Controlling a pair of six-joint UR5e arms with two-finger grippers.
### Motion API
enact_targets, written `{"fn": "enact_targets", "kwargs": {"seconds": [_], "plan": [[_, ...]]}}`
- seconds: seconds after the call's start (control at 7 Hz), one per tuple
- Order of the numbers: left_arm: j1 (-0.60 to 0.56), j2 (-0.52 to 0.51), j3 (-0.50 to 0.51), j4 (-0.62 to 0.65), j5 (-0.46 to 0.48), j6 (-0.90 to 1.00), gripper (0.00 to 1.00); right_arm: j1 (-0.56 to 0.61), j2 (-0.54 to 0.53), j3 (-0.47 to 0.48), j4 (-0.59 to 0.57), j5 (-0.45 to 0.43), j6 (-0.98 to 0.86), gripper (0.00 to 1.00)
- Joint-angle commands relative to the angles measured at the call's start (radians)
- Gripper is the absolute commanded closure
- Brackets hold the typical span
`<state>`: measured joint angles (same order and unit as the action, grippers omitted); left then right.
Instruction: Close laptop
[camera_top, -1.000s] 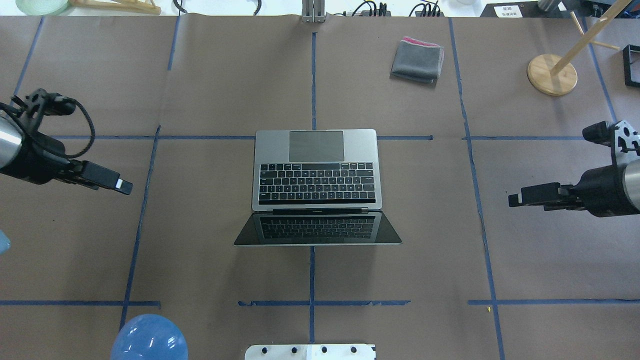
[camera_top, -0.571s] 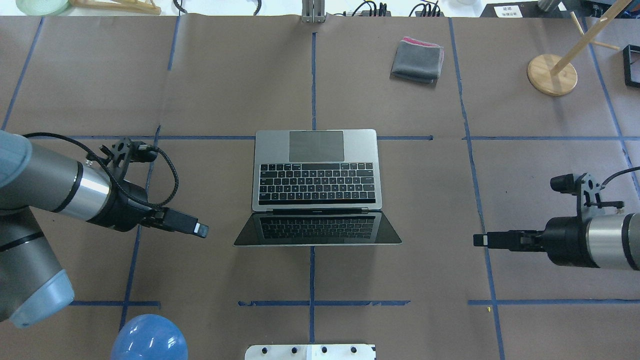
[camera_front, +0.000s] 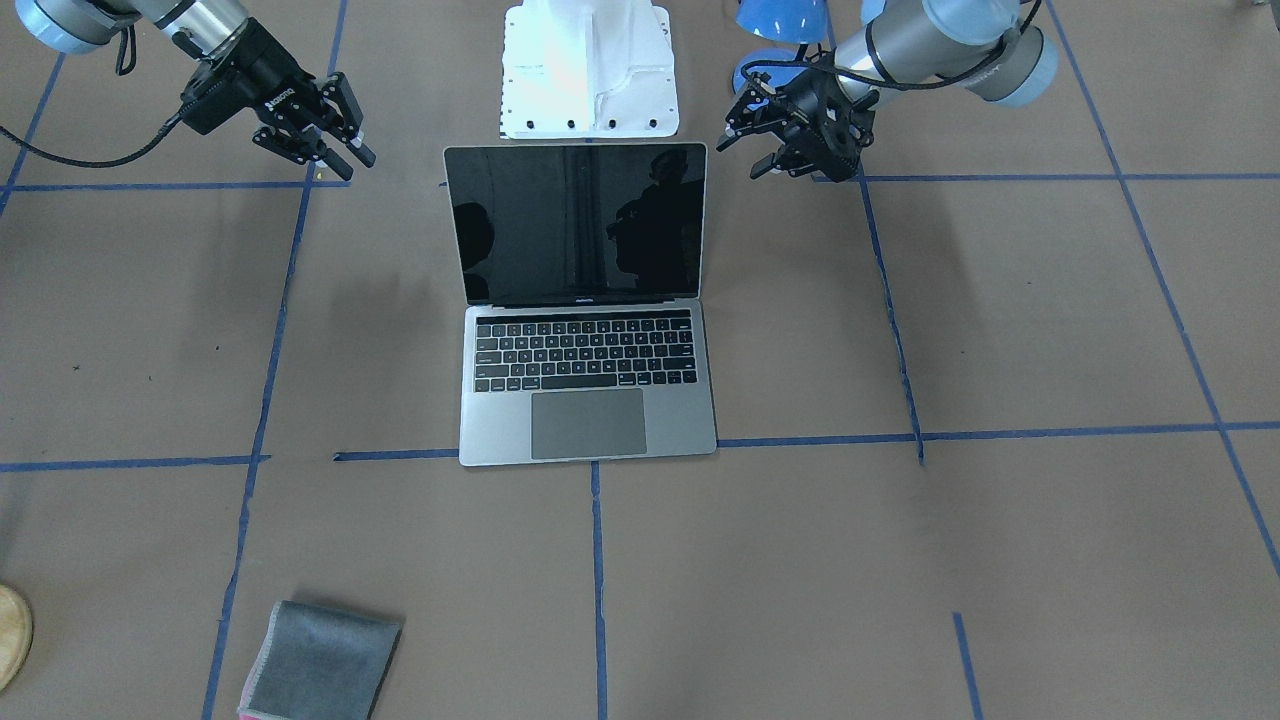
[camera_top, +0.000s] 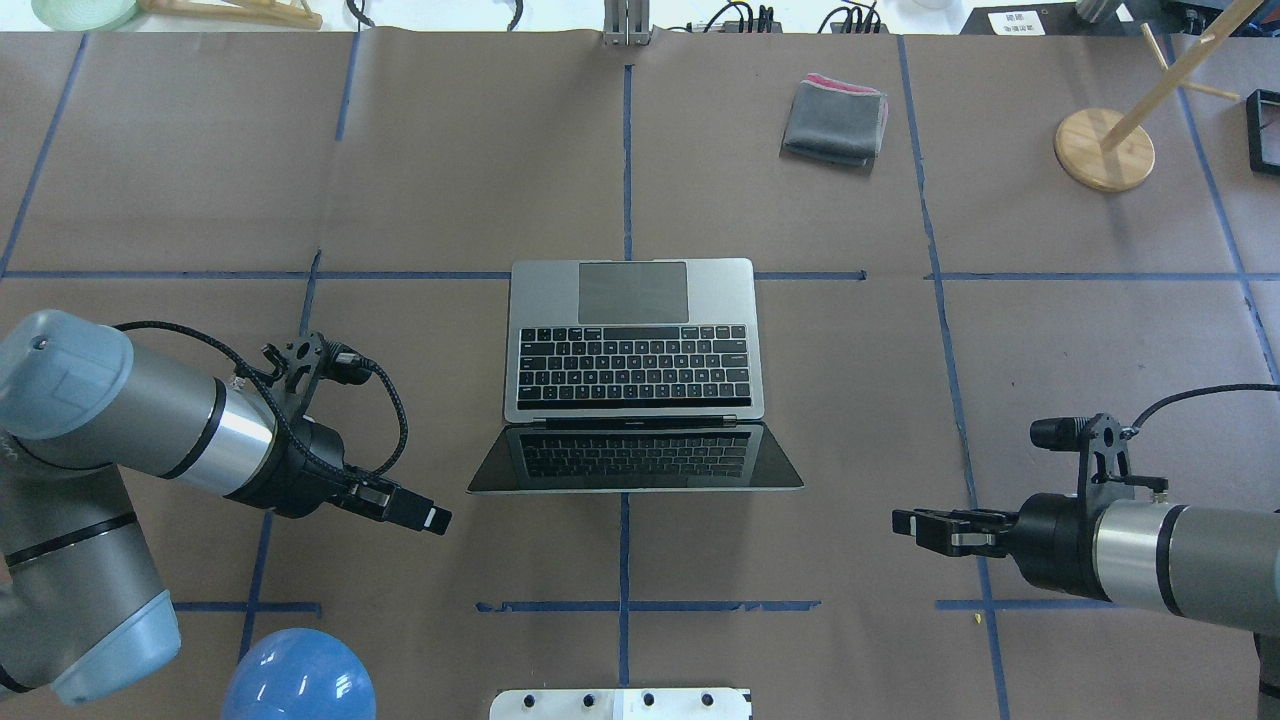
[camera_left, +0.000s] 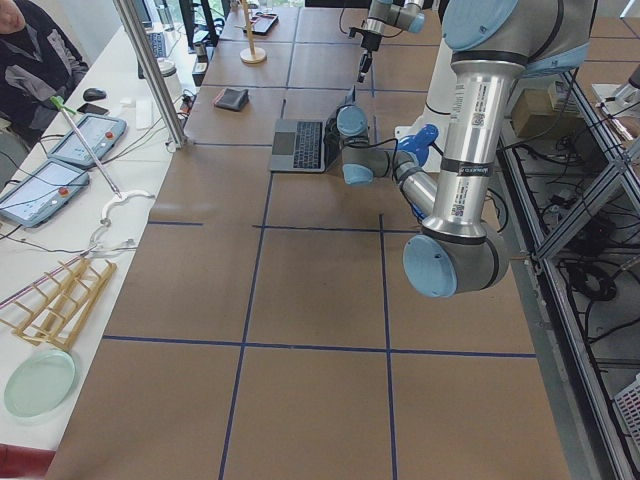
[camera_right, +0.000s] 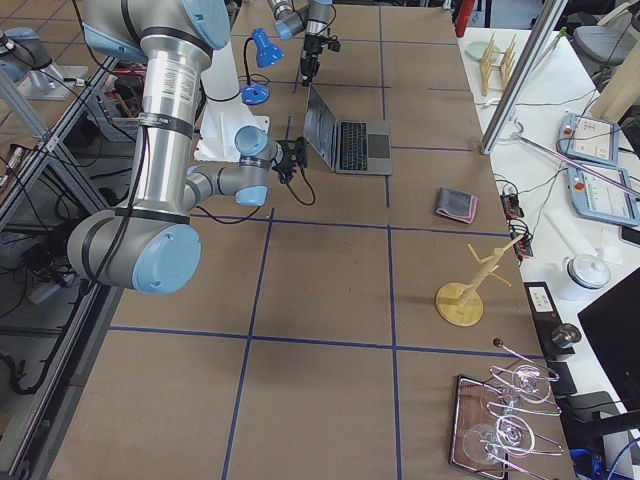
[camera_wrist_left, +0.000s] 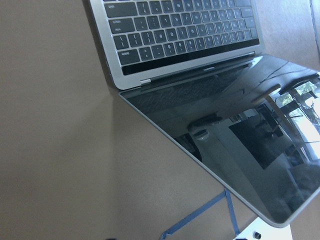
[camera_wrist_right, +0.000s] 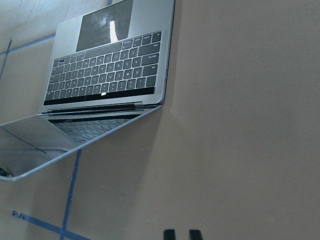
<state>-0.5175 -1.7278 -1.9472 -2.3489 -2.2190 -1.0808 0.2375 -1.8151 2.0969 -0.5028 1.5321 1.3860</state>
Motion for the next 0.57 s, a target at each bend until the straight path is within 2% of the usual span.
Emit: {"fn": "enact_targets", "kwargs": {"seconds": [0.0, 0.14, 0.29, 0.43], "plan": [[0.005, -0.009, 0.005, -0.03, 0.005, 0.018, 0.96, -0.069, 0.069, -0.001, -0.002, -0.099, 0.001, 0.94], [0.005, -0.009, 0.007, -0.064, 0.078, -0.011, 0.96, -0.07, 0.126, -0.002, -0.006, -0.139, 0.019, 0.94], [0.016, -0.009, 0.008, -0.097, 0.131, -0.065, 0.96, -0.084, 0.138, -0.005, -0.01, -0.177, 0.021, 0.95], [0.033, -0.01, 0.01, -0.104, 0.154, -0.105, 0.97, -0.086, 0.166, -0.009, -0.01, -0.194, 0.022, 0.95]]}}
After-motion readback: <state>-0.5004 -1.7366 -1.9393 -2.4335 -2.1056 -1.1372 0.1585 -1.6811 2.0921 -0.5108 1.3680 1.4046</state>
